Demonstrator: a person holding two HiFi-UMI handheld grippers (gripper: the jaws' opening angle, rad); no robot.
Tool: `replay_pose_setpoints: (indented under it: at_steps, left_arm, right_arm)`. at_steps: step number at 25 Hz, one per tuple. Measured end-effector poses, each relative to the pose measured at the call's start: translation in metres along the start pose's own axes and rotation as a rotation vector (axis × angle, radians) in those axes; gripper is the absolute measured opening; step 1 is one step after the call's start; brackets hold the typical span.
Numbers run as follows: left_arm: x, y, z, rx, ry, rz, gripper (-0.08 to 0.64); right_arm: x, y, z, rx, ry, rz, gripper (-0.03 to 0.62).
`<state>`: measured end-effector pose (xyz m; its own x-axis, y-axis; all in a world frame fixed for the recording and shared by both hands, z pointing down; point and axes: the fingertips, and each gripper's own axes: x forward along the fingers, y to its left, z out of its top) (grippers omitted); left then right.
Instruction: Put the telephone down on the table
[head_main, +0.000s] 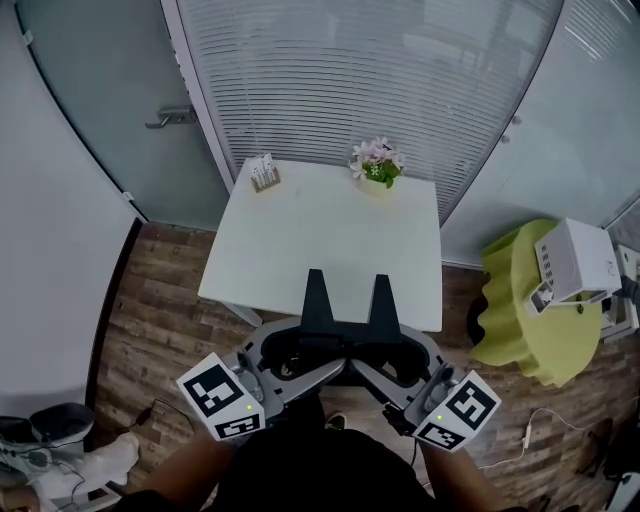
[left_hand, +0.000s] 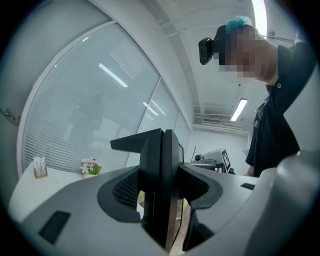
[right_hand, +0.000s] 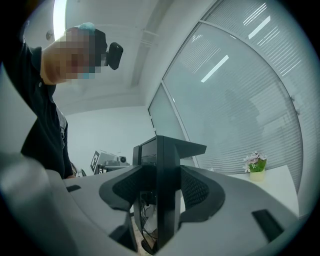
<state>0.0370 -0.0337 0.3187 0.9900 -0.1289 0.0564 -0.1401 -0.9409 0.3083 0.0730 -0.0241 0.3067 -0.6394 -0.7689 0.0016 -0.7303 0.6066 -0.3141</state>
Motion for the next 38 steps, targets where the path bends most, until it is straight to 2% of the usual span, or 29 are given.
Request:
replay_pose_setpoints:
  at_steps: [8, 15, 29, 38]
  left_arm:
    - [0.022, 0.065, 0.019, -0.006, 0.022, -0.058, 0.235]
    - [0.034, 0.114, 0.021, -0.036, 0.045, -0.092, 0.235]
    - [0.061, 0.213, -0.010, -0.151, 0.138, -0.118, 0.235]
    - [0.100, 0.272, -0.059, -0.316, 0.186, -0.100, 0.235]
  right_arm:
    - [0.044, -0.051, 0.014, 0.010, -0.012, -0.061, 0.249]
    - [0.077, -0.087, 0.011, 0.030, 0.010, -0.104, 0.250]
    - [0.136, -0.168, -0.028, 0.150, 0.077, -0.160, 0.250]
    - [0.153, -0.240, -0.073, 0.251, 0.161, -0.169, 0.250]
